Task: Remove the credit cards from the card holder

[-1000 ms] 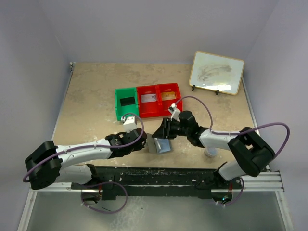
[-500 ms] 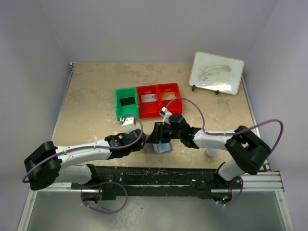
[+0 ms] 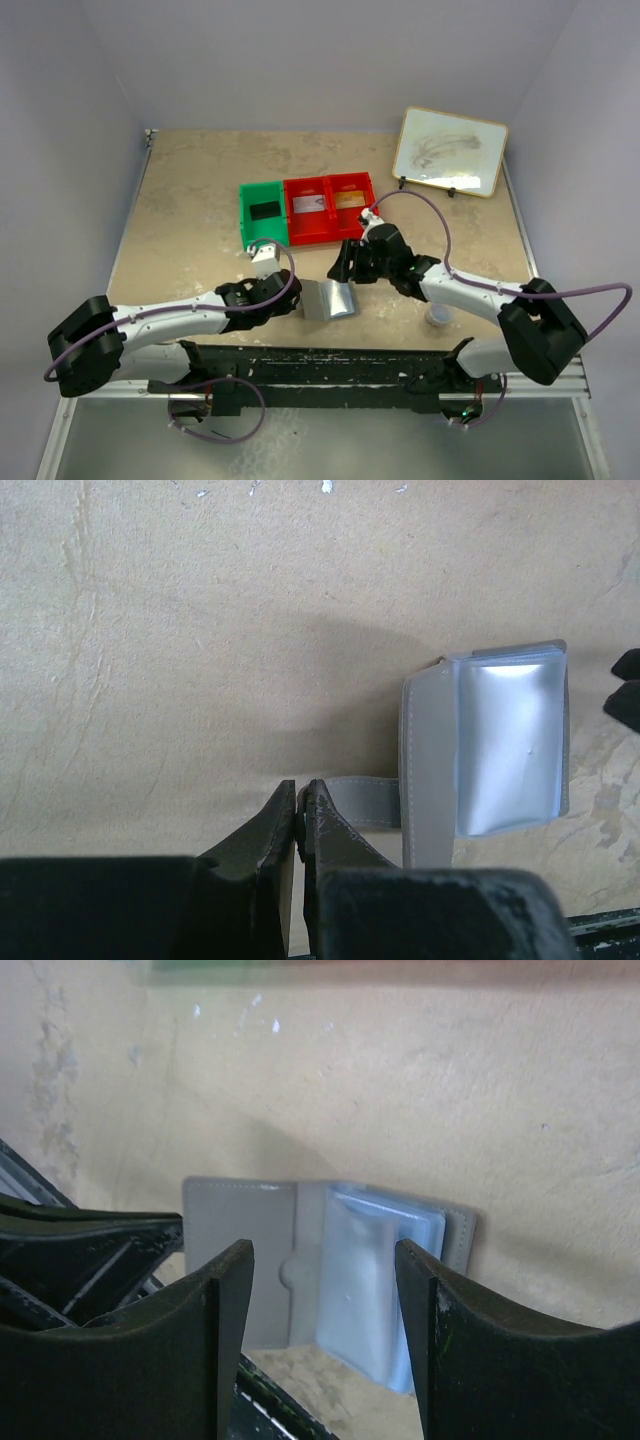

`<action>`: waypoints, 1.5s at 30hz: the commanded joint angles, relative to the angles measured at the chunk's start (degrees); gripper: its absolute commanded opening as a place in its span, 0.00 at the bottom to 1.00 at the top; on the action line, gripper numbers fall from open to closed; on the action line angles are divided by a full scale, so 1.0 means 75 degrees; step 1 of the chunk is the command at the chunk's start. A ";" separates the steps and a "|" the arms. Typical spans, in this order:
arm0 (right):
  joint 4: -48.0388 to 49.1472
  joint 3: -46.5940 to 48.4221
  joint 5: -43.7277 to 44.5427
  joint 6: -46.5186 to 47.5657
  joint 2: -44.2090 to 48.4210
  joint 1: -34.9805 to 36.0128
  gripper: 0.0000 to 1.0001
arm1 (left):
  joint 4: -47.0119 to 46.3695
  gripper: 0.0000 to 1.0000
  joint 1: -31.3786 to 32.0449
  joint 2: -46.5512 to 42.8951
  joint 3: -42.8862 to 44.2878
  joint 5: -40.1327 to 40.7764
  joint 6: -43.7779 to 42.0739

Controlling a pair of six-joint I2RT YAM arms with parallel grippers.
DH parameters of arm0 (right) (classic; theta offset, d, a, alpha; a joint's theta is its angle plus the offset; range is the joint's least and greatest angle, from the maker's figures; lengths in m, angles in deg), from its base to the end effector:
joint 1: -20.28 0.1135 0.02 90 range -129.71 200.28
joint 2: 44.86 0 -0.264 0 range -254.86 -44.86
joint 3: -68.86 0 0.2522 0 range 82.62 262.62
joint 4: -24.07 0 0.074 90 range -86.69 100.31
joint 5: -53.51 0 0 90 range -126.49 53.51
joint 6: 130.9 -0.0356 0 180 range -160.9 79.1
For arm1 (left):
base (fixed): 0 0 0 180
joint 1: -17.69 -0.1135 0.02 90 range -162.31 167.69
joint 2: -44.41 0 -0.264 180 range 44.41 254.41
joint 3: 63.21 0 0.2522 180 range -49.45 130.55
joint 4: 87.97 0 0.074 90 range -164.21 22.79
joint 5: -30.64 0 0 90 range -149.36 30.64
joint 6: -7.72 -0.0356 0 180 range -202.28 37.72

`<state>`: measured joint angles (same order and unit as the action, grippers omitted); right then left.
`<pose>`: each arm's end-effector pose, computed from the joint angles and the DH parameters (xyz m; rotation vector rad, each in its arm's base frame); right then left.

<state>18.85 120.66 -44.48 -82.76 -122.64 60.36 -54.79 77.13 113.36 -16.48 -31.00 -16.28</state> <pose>0.2143 0.1868 0.2044 -0.0541 2.2743 0.9597 0.1256 -0.1795 0.1778 -0.3271 2.3945 -0.3879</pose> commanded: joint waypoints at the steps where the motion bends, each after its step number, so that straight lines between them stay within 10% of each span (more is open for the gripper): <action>1: 0.0113 -0.0227 -0.0245 -0.0101 -0.0076 0.0027 0.62 | -0.0178 0.00 0.0032 -0.0201 -0.0033 0.0144 0.0100; 45: 0.1774 -0.0595 -0.1891 -0.0242 -0.0352 0.0081 0.54 | -0.0307 0.00 0.0032 0.0164 0.0186 0.0076 0.0057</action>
<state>29.36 115.05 -54.53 -85.28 -126.03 60.40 -55.16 77.13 114.38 -16.48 -31.02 -16.30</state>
